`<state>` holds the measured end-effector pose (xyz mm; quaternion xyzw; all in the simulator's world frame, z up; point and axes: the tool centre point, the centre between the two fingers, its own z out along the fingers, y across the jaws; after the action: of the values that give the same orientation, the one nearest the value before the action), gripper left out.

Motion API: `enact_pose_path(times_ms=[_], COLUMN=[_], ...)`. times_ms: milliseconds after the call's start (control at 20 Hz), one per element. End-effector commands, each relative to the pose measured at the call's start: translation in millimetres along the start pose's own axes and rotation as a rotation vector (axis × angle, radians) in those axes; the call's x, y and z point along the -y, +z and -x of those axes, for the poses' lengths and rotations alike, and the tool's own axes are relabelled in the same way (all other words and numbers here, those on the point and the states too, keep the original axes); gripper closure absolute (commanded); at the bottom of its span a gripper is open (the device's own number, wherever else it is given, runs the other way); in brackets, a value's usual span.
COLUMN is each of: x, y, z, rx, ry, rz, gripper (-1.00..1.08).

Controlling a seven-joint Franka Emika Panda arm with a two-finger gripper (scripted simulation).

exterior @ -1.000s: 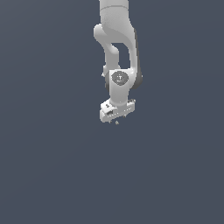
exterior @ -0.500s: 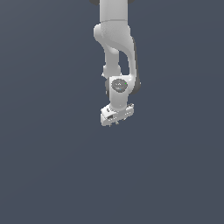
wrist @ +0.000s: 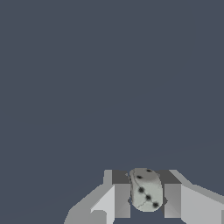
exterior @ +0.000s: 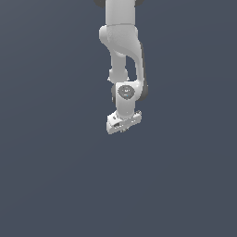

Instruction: Pick up the object and move it to a goal position.

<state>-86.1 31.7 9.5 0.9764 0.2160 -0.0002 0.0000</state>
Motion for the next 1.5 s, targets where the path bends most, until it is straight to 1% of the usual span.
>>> enact_pose_path(times_ms=[0,350,650,1000,1450], x=[-0.3,-1.4,-15.7,-48.9,-108.0], y=[0.8,-2.6,-23.3,-72.1,-158.7], z=[-0.3,0.0,1.9,5.8,11.2], rx=[0.000,0.000,0.000,-0.001,-0.001], ry=[0.000,-0.001,-0.001,-0.001,-0.001], rz=[0.000,0.000,0.000,-0.001,-0.002], gripper=[1.08,1.08,1.08,1.08,1.08])
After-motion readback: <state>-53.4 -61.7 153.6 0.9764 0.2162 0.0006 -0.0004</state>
